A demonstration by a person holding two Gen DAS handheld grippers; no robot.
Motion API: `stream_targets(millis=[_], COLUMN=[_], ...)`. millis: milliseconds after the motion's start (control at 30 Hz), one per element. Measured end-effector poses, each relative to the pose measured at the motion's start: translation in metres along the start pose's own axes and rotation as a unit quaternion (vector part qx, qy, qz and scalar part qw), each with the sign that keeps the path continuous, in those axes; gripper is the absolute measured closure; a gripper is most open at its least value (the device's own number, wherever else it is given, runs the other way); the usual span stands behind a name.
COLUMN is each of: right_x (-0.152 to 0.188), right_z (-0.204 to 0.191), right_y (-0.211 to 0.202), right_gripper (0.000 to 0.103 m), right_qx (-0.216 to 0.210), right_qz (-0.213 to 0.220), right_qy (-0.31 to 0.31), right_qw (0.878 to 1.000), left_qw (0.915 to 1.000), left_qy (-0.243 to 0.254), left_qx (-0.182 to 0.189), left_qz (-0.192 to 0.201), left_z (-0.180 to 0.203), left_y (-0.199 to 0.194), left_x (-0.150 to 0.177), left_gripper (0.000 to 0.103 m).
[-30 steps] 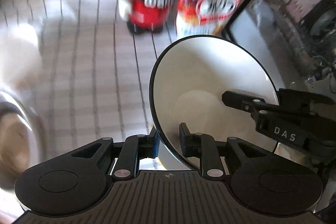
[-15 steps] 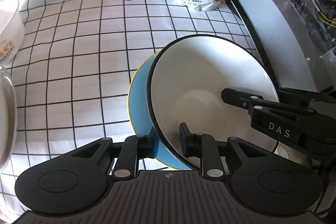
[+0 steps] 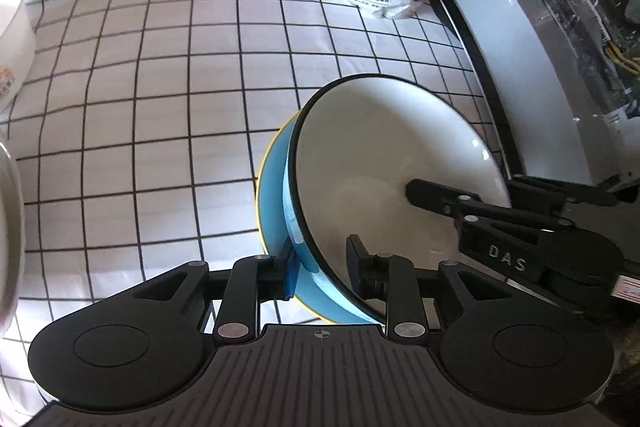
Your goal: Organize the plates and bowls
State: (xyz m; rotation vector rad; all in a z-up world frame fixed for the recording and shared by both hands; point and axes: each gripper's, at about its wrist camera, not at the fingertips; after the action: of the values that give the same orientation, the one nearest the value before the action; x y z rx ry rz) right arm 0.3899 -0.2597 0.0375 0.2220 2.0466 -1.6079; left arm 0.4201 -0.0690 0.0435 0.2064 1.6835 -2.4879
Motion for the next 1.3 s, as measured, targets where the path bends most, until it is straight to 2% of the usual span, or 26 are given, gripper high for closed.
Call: stream_targets(millis=[333, 600, 833, 1100, 1300], right_x=[0.005, 0.005, 0.007, 0.007, 0.010], right_z=[0.001, 0.001, 0.000, 0.005, -0.001], right_y=[-0.004, -0.004, -0.010, -0.013, -0.013], right_gripper=[0.085, 0.086, 0.086, 0.086, 0.086], right_qx=[-0.005, -0.008, -0.003, -0.005, 0.001], right_qz=[0.003, 0.002, 0.009, 0.017, 0.012], right_qy=[0.002, -0.001, -0.004, -0.004, -0.014], right_qw=[1.000, 1.000, 1.000, 1.000, 1.000], left_qw=[0.9996, 0.9997, 0.9986, 0.9919, 0.9929], left_qy=[-0.009, 0.003, 0.040, 0.105, 0.096], left_qx=[0.020, 0.010, -0.033, -0.069, -0.069], left_qz=[-0.016, -0.020, 0.013, 0.015, 0.010], left_z=[-0.006, 0.000, 0.010, 0.026, 0.023], left_y=[-0.002, -0.006, -0.003, -0.002, -0.008], left_x=[-0.004, -0.003, -0.008, -0.003, -0.002], left_gripper=[0.070, 0.068, 0.073, 0.072, 0.072])
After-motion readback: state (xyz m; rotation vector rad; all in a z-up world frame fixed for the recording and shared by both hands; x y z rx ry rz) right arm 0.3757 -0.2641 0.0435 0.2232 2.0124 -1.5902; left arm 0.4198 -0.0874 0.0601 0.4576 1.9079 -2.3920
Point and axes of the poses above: each gripper's, at about its wrist camera, not at the fingertips, and y roughly the way its jaws point, z to its right, x to its underside, and after that the axes turned 7 degrees about -y, right-handed
